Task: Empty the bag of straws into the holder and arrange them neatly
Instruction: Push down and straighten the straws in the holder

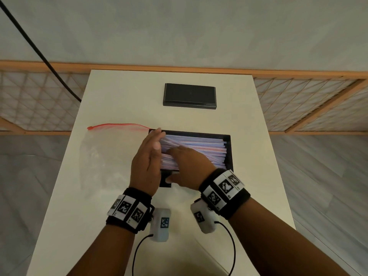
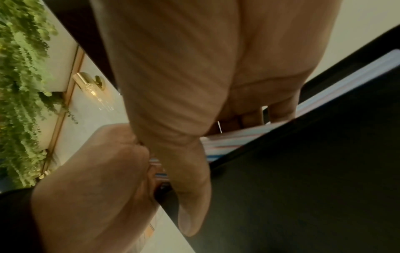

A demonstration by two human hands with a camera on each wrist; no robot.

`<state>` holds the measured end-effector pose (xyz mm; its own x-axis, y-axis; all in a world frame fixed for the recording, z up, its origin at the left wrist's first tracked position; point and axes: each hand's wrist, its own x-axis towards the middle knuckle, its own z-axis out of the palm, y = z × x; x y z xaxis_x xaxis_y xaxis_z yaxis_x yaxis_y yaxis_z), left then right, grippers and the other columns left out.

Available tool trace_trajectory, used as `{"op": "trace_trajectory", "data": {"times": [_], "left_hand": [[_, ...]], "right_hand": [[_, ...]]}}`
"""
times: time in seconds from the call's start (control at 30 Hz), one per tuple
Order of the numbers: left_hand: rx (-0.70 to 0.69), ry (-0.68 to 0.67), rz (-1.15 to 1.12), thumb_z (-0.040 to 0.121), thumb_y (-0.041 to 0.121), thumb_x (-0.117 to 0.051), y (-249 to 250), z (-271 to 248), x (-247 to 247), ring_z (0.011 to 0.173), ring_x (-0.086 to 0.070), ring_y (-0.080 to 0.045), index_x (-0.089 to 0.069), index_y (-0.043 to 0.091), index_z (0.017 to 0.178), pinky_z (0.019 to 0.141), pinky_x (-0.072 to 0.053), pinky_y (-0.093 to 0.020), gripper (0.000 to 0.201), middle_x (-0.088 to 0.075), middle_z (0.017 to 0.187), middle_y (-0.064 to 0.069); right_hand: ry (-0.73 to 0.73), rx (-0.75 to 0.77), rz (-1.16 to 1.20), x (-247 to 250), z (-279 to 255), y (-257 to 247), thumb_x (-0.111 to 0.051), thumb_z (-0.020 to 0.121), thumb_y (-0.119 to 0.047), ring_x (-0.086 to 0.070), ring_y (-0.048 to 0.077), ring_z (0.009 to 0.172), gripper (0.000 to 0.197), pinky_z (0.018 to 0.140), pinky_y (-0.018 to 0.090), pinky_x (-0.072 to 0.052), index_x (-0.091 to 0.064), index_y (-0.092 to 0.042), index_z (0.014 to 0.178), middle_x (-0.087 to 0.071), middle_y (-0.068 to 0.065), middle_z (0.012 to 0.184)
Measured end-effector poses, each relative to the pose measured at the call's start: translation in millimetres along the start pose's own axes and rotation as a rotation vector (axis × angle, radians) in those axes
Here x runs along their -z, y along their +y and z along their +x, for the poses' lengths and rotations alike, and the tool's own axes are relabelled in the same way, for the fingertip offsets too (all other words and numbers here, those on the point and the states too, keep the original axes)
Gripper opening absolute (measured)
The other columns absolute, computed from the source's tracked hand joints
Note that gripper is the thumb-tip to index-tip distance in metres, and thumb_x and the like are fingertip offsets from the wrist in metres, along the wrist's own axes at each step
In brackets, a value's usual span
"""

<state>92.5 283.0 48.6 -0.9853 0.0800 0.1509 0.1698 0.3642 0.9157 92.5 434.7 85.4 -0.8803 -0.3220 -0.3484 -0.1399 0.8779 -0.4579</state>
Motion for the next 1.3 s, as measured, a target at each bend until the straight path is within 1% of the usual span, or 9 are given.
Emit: {"op": "trace_trajectory", "data": {"times": [0.13, 0.27, 0.43, 0.63, 0.73, 0.9, 1.03, 1.2, 1.3], "left_hand": [[0.006, 0.0, 0.028, 0.107, 0.036, -0.029, -1, 2, -2, 0.147, -0.043, -0.01, -0.059, 0.011, 0.142, 0.121, -0.035, -0.027, 0.052, -0.051, 0.155, 0.001], [0.042, -0.014, 0.109, 0.106, 0.042, -0.028, 1, 4, -4, 0.149, -0.039, -0.007, -0.055, 0.015, 0.147, 0.124, -0.033, -0.03, 0.055, -0.046, 0.159, 0.006], [0.032, -0.06, 0.202, 0.105, 0.044, -0.025, 4, 5, -5, 0.152, -0.032, -0.007, -0.05, 0.016, 0.151, 0.125, -0.028, -0.03, 0.059, -0.042, 0.162, 0.005], [0.04, -0.07, 0.252, 0.106, 0.042, -0.027, 6, 6, -5, 0.151, -0.032, -0.008, -0.054, 0.015, 0.148, 0.124, -0.027, -0.029, 0.057, -0.045, 0.16, 0.003], [0.035, -0.071, 0.279, 0.106, 0.038, -0.028, 6, 7, -5, 0.147, -0.03, -0.002, -0.053, 0.015, 0.147, 0.121, -0.024, -0.024, 0.054, -0.044, 0.16, 0.002], [0.042, -0.064, 0.292, 0.106, 0.038, -0.029, 4, 7, -6, 0.145, -0.03, 0.0, -0.055, 0.016, 0.146, 0.119, -0.023, -0.02, 0.053, -0.046, 0.159, 0.003], [0.033, -0.044, 0.296, 0.106, 0.037, -0.03, 4, 6, -6, 0.146, -0.036, -0.005, -0.057, 0.015, 0.144, 0.118, -0.025, -0.021, 0.051, -0.05, 0.156, 0.002], [0.031, -0.051, 0.32, 0.106, 0.038, -0.029, 1, 4, -6, 0.148, -0.042, -0.015, -0.059, 0.013, 0.142, 0.118, -0.027, -0.022, 0.054, -0.054, 0.153, 0.0], [0.016, -0.047, 0.323, 0.106, 0.036, -0.029, 0, 3, -6, 0.147, -0.043, -0.015, -0.061, 0.012, 0.141, 0.118, -0.027, -0.021, 0.053, -0.056, 0.151, -0.001]], "right_hand": [[-0.058, -0.018, 0.029, 4, 7, 1, -0.083, 0.076, -0.044, -0.063, 0.026, 0.115, 0.076, 0.087, 0.034, -0.049, -0.052, -0.02, 0.141, -0.066, 0.006, 0.129], [-0.104, -0.005, 0.055, 10, 15, 4, -0.086, 0.07, -0.047, -0.065, 0.021, 0.098, 0.062, 0.079, 0.029, -0.048, -0.064, -0.021, 0.122, -0.071, 0.001, 0.115], [-0.15, 0.005, 0.057, 7, 22, 2, -0.086, 0.068, -0.051, -0.066, 0.019, 0.085, 0.054, 0.083, 0.035, -0.055, -0.069, -0.021, 0.111, -0.074, 0.0, 0.101], [-0.263, 0.042, 0.084, 14, 32, -1, -0.085, 0.075, -0.044, -0.053, 0.005, 0.067, 0.036, 0.075, 0.024, -0.039, -0.063, -0.024, 0.095, -0.062, -0.008, 0.082], [-0.295, 0.068, 0.05, 17, 36, -4, -0.082, 0.078, -0.042, -0.056, 0.014, 0.078, 0.038, 0.078, 0.025, -0.039, -0.068, -0.02, 0.105, -0.063, -0.004, 0.09], [-0.307, 0.041, 0.054, 17, 38, -2, -0.085, 0.074, -0.044, -0.061, 0.017, 0.082, 0.034, 0.082, 0.029, -0.048, -0.061, -0.027, 0.092, -0.066, -0.003, 0.088], [-0.286, 0.049, 0.109, 16, 37, -1, -0.087, 0.073, -0.041, -0.06, 0.016, 0.085, 0.044, 0.08, 0.026, -0.043, -0.062, -0.025, 0.105, -0.065, -0.003, 0.096], [-0.327, 0.022, 0.141, 18, 38, 0, -0.088, 0.071, -0.039, -0.065, 0.017, 0.084, 0.029, 0.085, 0.032, -0.053, -0.064, -0.029, 0.084, -0.073, 0.0, 0.094], [-0.326, 0.026, 0.164, 22, 36, 0, -0.088, 0.071, -0.033, -0.065, 0.017, 0.087, 0.029, 0.089, 0.033, -0.052, -0.062, -0.03, 0.083, -0.073, 0.001, 0.096]]}}
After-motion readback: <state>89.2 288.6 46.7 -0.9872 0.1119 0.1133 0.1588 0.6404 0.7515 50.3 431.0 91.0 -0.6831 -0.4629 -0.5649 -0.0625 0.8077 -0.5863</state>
